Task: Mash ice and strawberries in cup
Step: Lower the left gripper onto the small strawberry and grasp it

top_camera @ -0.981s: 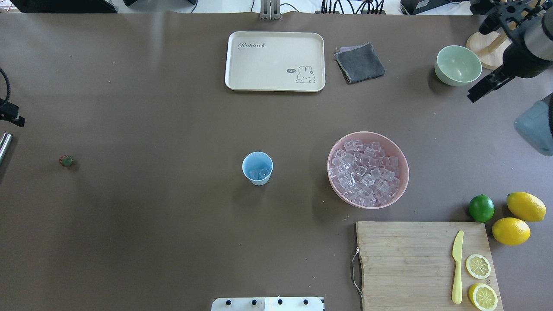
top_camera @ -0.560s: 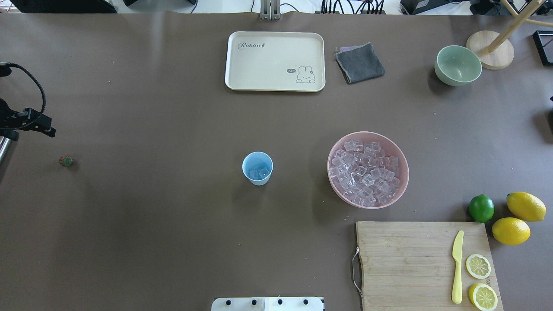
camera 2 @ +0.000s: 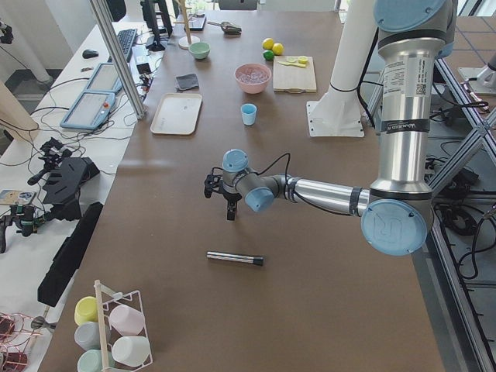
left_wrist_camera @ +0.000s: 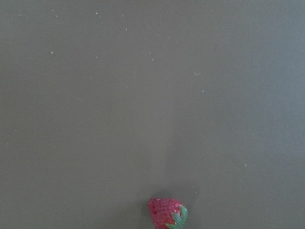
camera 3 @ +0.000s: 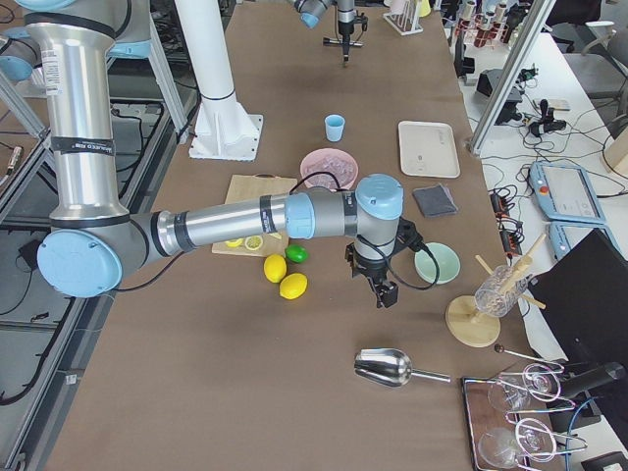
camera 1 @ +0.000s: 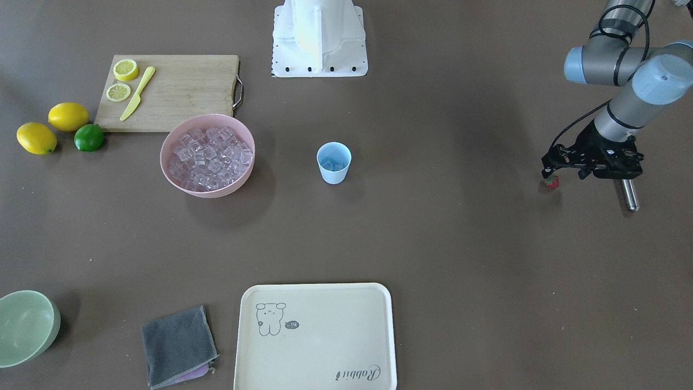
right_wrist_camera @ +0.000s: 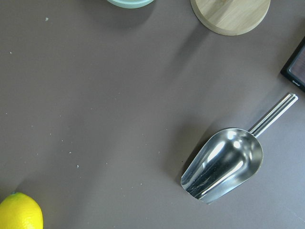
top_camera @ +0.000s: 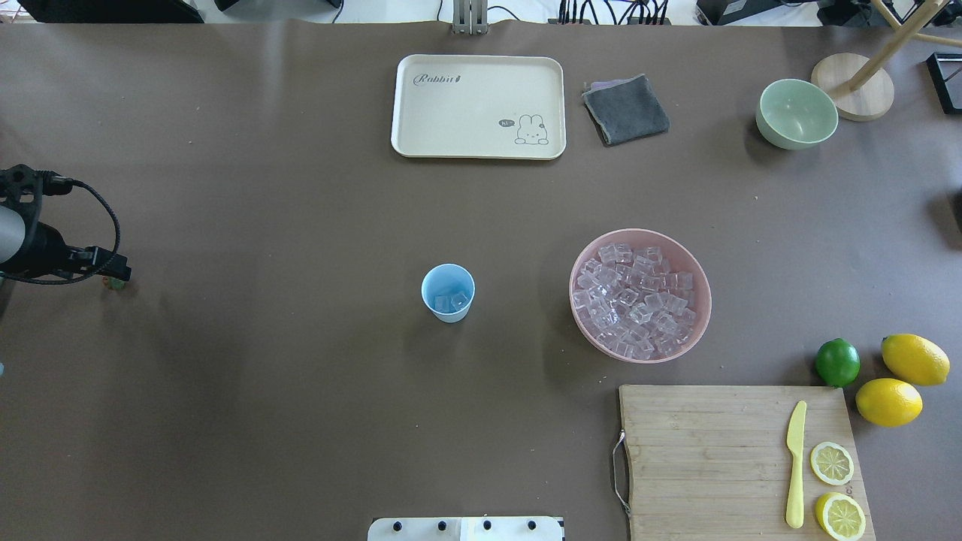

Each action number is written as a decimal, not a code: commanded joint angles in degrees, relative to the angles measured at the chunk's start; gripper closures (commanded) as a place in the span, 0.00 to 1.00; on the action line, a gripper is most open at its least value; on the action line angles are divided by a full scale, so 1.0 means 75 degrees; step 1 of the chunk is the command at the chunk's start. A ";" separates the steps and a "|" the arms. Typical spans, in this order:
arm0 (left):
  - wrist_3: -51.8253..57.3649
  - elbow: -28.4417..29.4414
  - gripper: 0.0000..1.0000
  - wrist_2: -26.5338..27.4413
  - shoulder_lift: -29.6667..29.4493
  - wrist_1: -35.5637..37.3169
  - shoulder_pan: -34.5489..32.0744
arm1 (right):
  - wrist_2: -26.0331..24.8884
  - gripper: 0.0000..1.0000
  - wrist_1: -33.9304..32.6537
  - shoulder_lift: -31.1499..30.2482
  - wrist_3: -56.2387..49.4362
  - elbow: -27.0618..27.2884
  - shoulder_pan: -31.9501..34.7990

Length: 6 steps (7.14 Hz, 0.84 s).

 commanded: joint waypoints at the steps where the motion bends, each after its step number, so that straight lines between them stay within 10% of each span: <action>1: 0.0031 0.0259 0.01 0.0199 -0.0141 -0.0165 0.0312 | 0.0017 0.00 0.0034 -0.0122 -0.0307 0.0019 0.0320; 3: 0.0102 0.0283 0.06 0.0246 -0.0153 -0.0118 0.0324 | 0.0017 0.00 0.0034 -0.0145 -0.0459 -0.0004 0.0368; 4: 0.0125 0.0306 0.55 0.0235 -0.0165 -0.0118 0.0313 | 0.0005 0.00 0.0034 -0.0145 -0.0472 -0.0004 0.0369; 6: 0.0160 0.0283 0.93 0.0246 -0.0130 -0.0118 0.0313 | 0.0005 0.00 0.0034 -0.0087 -0.0472 -0.0004 0.0369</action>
